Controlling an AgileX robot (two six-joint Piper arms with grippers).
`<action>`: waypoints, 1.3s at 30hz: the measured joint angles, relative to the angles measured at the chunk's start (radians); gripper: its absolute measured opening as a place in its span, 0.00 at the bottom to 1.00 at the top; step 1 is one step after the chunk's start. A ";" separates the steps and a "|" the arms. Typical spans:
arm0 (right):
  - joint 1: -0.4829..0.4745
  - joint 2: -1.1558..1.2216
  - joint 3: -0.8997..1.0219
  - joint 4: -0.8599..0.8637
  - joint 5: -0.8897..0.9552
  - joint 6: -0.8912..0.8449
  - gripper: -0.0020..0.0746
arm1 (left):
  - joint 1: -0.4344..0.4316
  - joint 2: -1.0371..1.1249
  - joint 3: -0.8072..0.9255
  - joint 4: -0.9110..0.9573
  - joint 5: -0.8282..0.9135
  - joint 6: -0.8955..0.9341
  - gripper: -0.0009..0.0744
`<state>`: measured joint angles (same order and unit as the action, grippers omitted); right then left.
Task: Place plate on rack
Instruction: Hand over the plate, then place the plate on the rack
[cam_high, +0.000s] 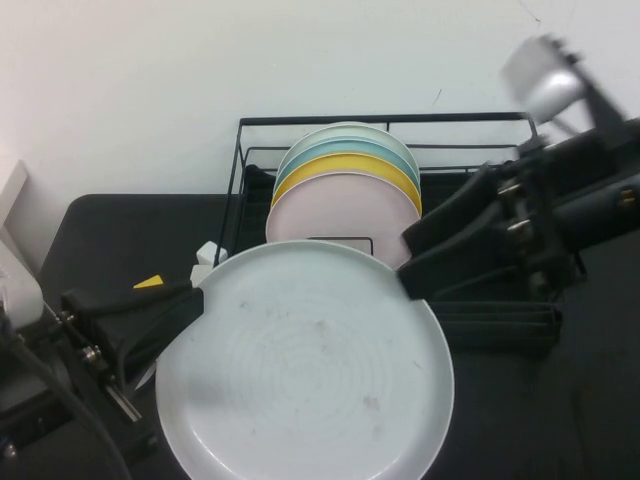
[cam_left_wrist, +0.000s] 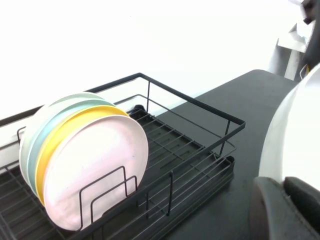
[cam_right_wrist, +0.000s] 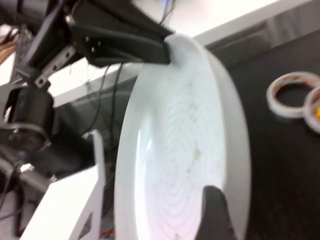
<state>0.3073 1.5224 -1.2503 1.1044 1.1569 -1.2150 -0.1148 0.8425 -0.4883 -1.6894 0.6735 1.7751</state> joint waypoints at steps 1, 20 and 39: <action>0.010 0.023 -0.012 -0.002 0.009 0.002 0.61 | 0.000 -0.002 0.000 0.000 0.000 0.000 0.02; 0.078 0.146 -0.050 -0.057 0.003 -0.009 0.20 | -0.003 -0.002 0.000 0.002 -0.058 0.000 0.10; 0.078 0.149 -0.248 -0.259 -0.354 -0.191 0.14 | -0.003 -0.200 0.000 -0.002 -0.397 -0.269 0.46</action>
<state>0.3854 1.6717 -1.4985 0.8457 0.8030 -1.4056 -0.1181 0.6429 -0.4883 -1.6914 0.2768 1.5059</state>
